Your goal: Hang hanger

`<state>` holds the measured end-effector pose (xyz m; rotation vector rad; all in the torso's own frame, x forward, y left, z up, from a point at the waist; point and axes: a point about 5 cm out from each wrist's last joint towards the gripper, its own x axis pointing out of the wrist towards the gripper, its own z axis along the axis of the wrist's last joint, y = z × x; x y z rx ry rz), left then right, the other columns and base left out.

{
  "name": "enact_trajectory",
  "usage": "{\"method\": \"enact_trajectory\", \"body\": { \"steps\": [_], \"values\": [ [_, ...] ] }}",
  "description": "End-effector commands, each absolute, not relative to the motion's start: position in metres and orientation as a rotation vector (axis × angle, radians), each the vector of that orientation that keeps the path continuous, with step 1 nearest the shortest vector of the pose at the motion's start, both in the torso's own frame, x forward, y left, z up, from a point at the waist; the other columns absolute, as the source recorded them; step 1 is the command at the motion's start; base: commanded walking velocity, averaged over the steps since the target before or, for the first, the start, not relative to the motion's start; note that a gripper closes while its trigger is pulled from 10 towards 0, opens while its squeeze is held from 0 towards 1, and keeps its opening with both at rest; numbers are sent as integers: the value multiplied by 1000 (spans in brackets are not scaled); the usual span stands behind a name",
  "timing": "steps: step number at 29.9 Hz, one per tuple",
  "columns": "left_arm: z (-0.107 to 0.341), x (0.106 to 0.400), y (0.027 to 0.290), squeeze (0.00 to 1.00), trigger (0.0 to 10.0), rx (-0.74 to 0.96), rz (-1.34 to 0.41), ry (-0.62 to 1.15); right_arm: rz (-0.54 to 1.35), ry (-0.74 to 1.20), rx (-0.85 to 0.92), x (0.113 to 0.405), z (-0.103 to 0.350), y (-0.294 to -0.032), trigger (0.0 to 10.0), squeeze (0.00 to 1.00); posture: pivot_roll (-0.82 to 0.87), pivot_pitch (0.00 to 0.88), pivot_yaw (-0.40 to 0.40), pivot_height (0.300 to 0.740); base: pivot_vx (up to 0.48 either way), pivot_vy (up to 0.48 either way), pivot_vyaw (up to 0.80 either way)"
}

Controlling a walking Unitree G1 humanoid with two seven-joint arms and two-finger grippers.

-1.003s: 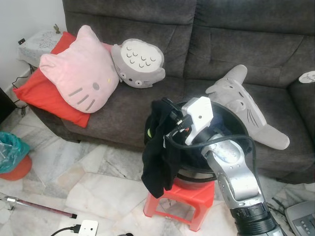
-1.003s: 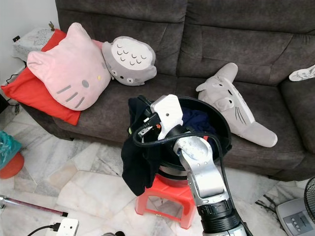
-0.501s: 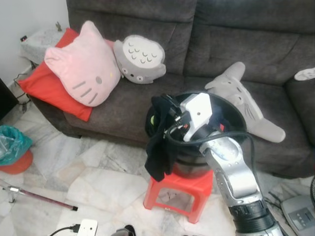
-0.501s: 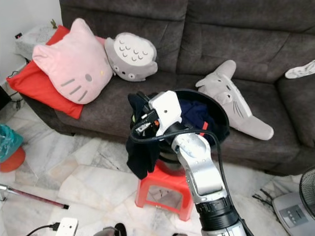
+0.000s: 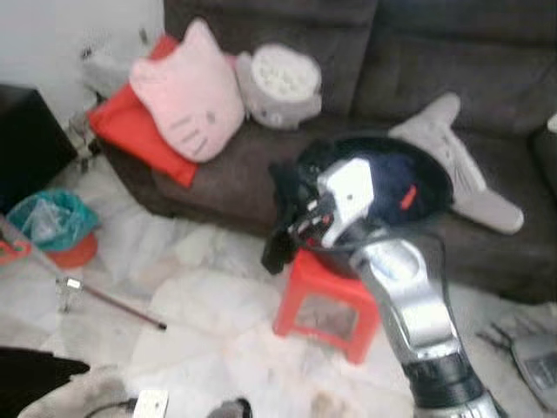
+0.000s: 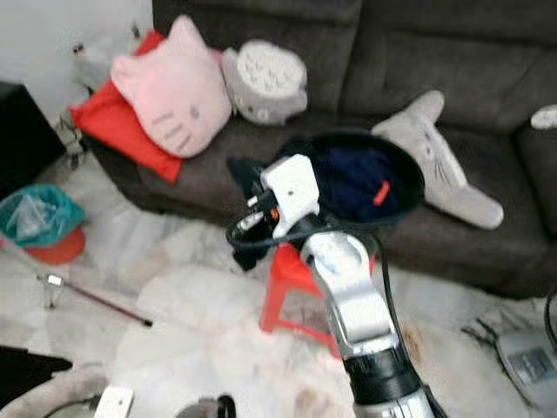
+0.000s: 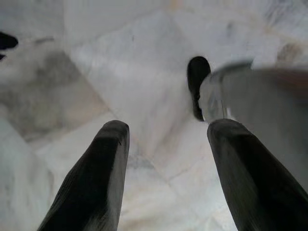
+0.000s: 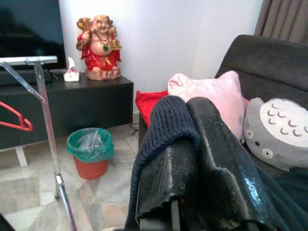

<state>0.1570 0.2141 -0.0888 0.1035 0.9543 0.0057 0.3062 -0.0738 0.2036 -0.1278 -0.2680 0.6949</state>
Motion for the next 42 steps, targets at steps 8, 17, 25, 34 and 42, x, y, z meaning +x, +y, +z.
{"method": "enact_trajectory", "body": {
  "steps": [8, 17, 25, 34, 42],
  "values": [
    [-95, 141, 214, 0, 10000, 102, 4, 1005, 706, -326, -127, 303, 215, -72, 10000, 0, -64, 99, 29, 740, -281, 0, 0],
    [-95, 141, 214, 0, 10000, 101, 3, 1004, 710, -339, -128, 303, 217, -71, 10000, 0, -62, 98, 27, 740, -280, 0, 0],
    [-95, 141, 214, 0, 10000, 100, 2, 1004, 710, -347, -130, 304, 219, -70, 10000, 0, -63, 92, 26, 740, -281, 0, 0],
    [-95, 141, 213, 0, 10000, 99, 0, 1004, 713, -353, -133, 304, 220, -70, 10000, 0, -65, 87, 24, 740, -281, 0, 0],
    [-95, 141, 214, 0, 10000, 99, 3, 1006, 717, -352, -131, 304, 220, -69, 10000, 0, -61, 97, 25, 740, -285, 0, 0]
  ]
}}
